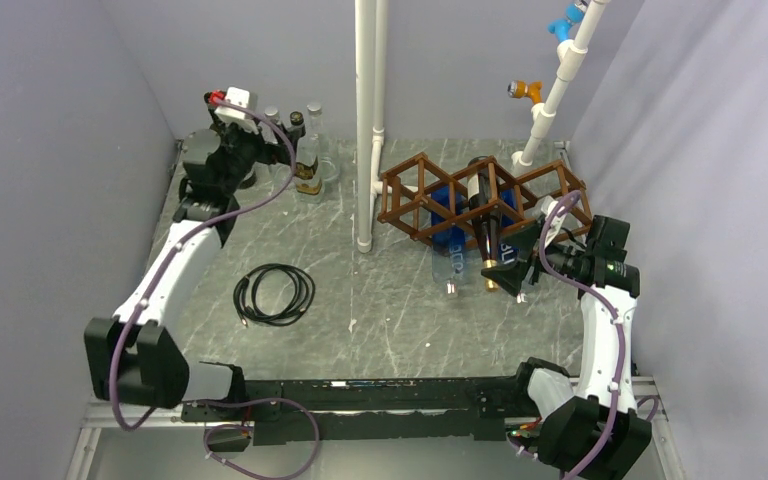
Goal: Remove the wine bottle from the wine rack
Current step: Place the wine bottle at the center of the board, then adjust the wine rack at the center of the board.
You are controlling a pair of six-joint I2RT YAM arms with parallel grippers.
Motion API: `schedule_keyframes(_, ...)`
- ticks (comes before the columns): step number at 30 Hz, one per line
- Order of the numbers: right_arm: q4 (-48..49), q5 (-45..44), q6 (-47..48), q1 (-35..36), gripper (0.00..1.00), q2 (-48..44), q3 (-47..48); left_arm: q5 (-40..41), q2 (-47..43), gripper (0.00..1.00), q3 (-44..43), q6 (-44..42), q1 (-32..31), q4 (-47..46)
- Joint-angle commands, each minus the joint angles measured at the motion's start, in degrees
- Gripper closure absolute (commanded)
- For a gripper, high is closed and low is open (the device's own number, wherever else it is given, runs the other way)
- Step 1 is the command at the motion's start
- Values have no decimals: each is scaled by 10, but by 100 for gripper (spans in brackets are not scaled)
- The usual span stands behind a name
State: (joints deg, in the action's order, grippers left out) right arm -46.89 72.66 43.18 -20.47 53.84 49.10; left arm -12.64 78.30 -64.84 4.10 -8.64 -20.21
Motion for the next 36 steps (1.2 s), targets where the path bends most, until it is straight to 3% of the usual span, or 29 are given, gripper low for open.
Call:
schedule_keyframes(1, -50, 39, 82, 1, 0, -8, 13, -60, -81, 1, -33, 56, 20, 159)
schedule_keyframes(10, -234, 9, 245, -9, 0, 3, 57, -162, -248, 1, 72, 70, 24, 289)
schedule_keyframes(16, -321, -29, 322, -8, 0, 37, 152, -148, -325, 0, 153, 59, 22, 310)
schedule_keyframes(20, -307, -39, 339, -8, 0, 49, 202, -129, -366, 1, 211, 49, 17, 291)
schedule_keyframes(26, -325, -70, 388, -8, 0, 119, 287, -123, -369, 0, 253, 39, 16, 296)
schedule_keyframes(30, -388, -85, 549, -7, 0, 156, 307, -122, -351, 1, 227, 34, 16, 341)
schedule_keyframes(36, -360, -129, 565, -8, 2, 216, 336, -130, -344, 1, 220, 36, 16, 355)
